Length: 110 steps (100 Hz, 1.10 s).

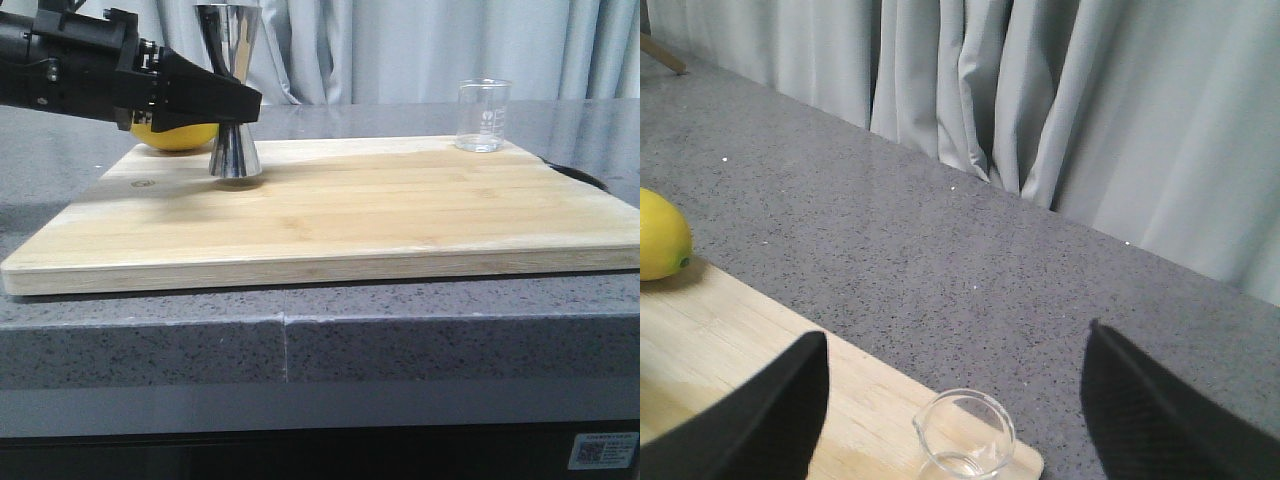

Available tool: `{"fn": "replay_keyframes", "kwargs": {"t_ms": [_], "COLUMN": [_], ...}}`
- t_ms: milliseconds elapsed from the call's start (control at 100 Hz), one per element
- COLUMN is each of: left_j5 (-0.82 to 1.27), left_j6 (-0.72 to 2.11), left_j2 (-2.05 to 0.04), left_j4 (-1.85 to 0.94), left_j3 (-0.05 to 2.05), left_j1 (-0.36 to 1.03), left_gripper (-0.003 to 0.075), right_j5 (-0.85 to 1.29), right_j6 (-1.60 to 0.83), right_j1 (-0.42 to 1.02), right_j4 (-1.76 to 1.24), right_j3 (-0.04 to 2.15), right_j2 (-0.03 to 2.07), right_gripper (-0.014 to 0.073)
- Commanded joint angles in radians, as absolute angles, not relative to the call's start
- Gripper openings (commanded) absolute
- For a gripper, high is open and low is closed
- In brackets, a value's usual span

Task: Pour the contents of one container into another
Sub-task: 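Carry the filled jigger toward the lemon with the left gripper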

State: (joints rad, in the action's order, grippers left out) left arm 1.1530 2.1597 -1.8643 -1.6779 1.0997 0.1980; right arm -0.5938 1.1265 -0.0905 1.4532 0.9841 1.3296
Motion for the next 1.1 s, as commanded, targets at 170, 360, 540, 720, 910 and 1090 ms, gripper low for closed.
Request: {"fn": "replay_keyframes", "kwargs": {"t_ms": [170, 360, 540, 720, 910, 1090], "left_j5": [1.270, 1.270, 1.270, 1.270, 1.270, 1.270], "left_j6": [2.159, 2.167, 2.176, 2.181, 2.181, 2.181], "left_j2": [-1.807, -1.807, -1.807, -1.807, -1.807, -1.807], "left_j4": [-1.735, -1.735, -1.735, -1.733, -1.728, -1.709], "left_j3": [1.128, 1.128, 1.128, 1.128, 1.128, 1.128], "left_j1": [0.195, 0.195, 0.195, 0.188, 0.173, 0.173], "left_gripper": [-0.0018, -0.0018, -0.0019, -0.0018, -0.0019, -0.0019], "right_j5": [-0.596, -0.594, -0.588, -0.586, -0.586, -0.586], "right_j6": [1.129, 1.129, 1.129, 1.129, 1.129, 1.129], "right_j1": [-0.097, -0.097, -0.097, -0.097, -0.097, -0.097], "right_j4": [1.425, 1.425, 1.427, 1.427, 1.427, 1.427], "right_j3": [1.009, 1.009, 1.009, 1.009, 1.009, 1.009], "right_j2": [1.292, 1.292, 1.292, 1.292, 1.292, 1.292], "right_gripper": [0.0482, 0.0482, 0.0482, 0.0482, 0.0482, 0.0482]}}
